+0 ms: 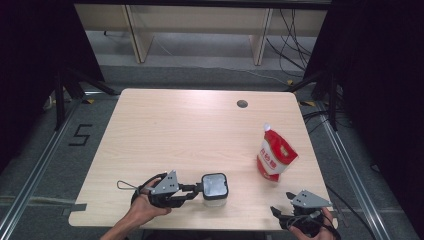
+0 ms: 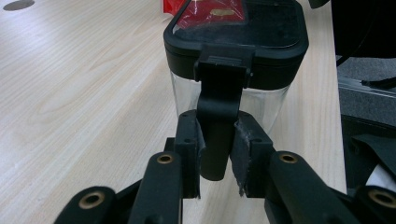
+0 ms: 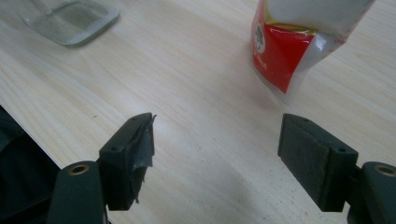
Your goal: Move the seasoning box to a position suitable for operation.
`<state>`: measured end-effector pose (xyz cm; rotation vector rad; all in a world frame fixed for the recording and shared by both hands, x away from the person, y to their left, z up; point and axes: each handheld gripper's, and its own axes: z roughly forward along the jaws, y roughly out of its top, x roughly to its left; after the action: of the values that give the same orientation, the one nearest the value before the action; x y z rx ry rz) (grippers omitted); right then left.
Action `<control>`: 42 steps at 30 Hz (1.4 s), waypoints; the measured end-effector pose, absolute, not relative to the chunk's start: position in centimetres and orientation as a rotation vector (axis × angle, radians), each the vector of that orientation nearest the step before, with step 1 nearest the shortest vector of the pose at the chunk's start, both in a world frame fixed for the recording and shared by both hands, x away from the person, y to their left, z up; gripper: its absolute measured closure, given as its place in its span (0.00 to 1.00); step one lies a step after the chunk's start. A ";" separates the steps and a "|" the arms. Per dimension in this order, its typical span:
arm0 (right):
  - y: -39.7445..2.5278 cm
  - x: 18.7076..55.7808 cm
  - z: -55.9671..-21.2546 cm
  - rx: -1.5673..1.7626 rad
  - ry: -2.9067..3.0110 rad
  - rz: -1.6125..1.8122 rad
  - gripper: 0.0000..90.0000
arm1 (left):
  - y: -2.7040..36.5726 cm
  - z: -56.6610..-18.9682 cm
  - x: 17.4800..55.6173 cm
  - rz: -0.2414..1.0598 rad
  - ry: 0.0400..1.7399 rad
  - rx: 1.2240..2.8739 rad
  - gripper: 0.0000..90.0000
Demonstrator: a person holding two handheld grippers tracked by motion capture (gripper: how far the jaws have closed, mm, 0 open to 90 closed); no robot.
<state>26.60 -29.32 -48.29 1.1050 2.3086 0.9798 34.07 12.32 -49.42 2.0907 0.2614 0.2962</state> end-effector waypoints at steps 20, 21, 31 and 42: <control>-28.8 26.6 -48.3 1.040 2.322 0.997 0.32 | 11.4 -49.5 34.5 0.287 0.165 2.094 0.81; -28.6 26.4 -48.3 1.070 2.322 0.999 0.32 | 11.3 -49.6 34.5 0.276 0.181 2.089 0.81; -28.5 26.5 -48.3 1.033 2.335 0.999 0.32 | 11.4 -49.5 34.6 0.320 0.206 2.126 0.68; -28.2 26.4 -48.2 1.000 2.339 1.019 0.30 | 12.3 -48.0 33.3 0.261 0.339 2.091 0.41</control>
<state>26.39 -28.16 -48.23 0.9997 2.3385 1.0189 33.26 12.34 -48.04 2.0913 0.3391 0.2606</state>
